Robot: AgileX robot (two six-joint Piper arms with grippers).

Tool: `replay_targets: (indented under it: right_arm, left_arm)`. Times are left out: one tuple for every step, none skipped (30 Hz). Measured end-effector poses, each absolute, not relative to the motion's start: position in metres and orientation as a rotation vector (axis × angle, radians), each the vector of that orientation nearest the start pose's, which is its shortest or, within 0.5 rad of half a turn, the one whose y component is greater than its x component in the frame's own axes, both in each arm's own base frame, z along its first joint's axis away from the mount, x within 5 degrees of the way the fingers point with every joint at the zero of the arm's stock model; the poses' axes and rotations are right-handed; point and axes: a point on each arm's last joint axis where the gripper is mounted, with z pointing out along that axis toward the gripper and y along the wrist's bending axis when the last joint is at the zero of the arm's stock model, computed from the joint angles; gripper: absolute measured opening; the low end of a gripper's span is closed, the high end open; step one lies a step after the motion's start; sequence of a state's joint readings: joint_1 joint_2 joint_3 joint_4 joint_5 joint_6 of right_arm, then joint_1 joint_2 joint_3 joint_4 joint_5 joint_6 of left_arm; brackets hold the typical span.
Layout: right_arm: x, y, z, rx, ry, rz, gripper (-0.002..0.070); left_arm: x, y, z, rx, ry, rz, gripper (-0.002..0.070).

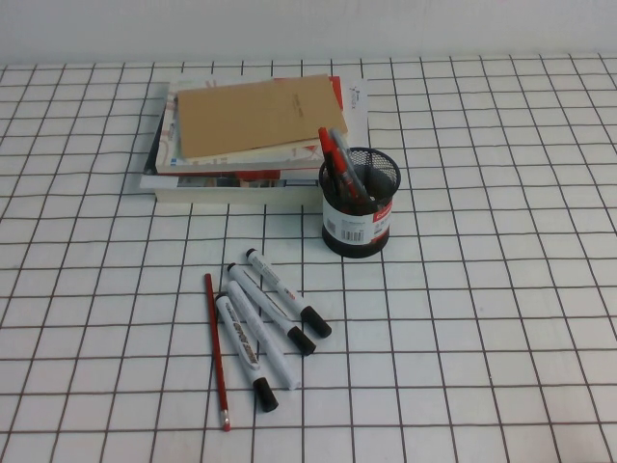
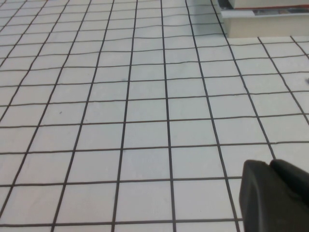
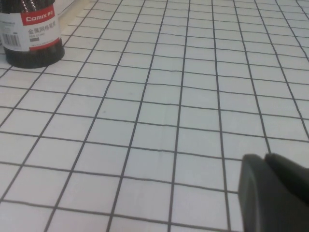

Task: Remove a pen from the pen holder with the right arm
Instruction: 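Take a marker out of the pen holder and lay it on the table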

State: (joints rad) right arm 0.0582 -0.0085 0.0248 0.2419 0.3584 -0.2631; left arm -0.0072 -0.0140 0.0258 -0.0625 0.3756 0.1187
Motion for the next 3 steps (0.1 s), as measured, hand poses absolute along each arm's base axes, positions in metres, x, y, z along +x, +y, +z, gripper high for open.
replay_targets:
  right_arm:
    - [0.0525, 0.0107, 0.174, -0.146, 1.843, 0.093, -0.0015]
    - [0.0525, 0.0108, 0.1739, -0.144, 1.843, 0.096, -0.0015]
    - [0.0525, 0.0108, 0.1739, -0.144, 1.843, 0.096, -0.0015]
  left_arm:
    - [0.0523, -0.0025, 0.1715, 0.079, 1.869, 0.015, -0.0005]
    - [0.0523, -0.0025, 0.1715, 0.079, 1.869, 0.015, -0.0005]
    - [0.0523, -0.0025, 0.1715, 0.079, 1.869, 0.015, -0.0005]
